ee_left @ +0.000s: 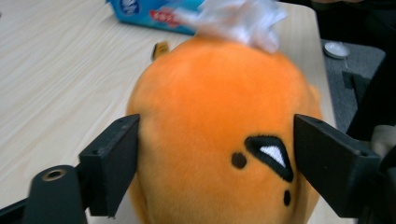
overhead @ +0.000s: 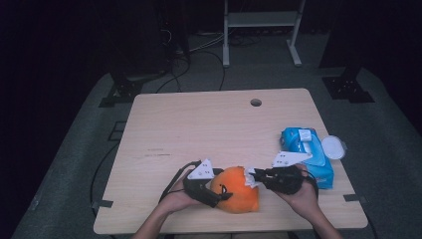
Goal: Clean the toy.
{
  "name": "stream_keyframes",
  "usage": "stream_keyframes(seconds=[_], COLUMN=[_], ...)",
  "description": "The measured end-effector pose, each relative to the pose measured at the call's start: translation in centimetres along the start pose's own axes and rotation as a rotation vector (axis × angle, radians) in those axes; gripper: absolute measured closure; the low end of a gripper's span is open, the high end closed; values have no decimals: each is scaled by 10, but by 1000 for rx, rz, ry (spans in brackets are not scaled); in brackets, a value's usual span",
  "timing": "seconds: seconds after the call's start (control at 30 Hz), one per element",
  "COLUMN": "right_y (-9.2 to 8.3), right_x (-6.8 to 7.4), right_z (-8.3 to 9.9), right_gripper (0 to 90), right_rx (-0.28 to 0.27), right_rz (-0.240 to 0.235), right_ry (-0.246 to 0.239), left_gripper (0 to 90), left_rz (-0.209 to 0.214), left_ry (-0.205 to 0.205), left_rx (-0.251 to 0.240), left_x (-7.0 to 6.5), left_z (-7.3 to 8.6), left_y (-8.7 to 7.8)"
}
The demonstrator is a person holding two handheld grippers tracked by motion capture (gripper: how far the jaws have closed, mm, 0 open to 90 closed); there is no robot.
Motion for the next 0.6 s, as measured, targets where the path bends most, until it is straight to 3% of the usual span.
stream_keyframes(seconds=[0.07,0.13,0.17,0.2,0.27,0.4,0.5,0.53,0.6], right_y=[3,3,2,1,0,-3,-2,0,5], right_x=[5,4,2,1,-3,-2,16,21,25], right_z=[-1,-1,-1,0,3,6,1,0,1], right_gripper=[797,796,796,796,796,796,797,796,796], right_rx=[2,4,2,-1,1,10,7,8,28], right_rz=[-11,-9,-13,-14,-14,-16,-80,-90,-68], right_ry=[-6,-13,-1,5,19,21,2,-11,-60], left_gripper=[187,230,238,241,243,244,246,245,241], left_rz=[-2,-8,-10,-10,-13,-12,-35,-35,-33], left_ry=[10,-11,-56,-56,-117,-140,-196,-196,-191], left_rx=[11,13,7,7,-2,-5,-12,-12,-12], left_x=[0,4,10,10,17,20,27,27,28], left_z=[1,3,7,7,11,13,16,16,17], left_y=[1,-1,-3,-3,-6,-8,-8,-8,-9])
Point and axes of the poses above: each handheld gripper's, and its own axes: y roughly forward along the jaws, z roughly out of its underside, x roughly to its left, the point moved 9 cm from there along y, roughly forward along the jaws, and after that the axes turned 8 degrees about -x, right-handed, at the moved point
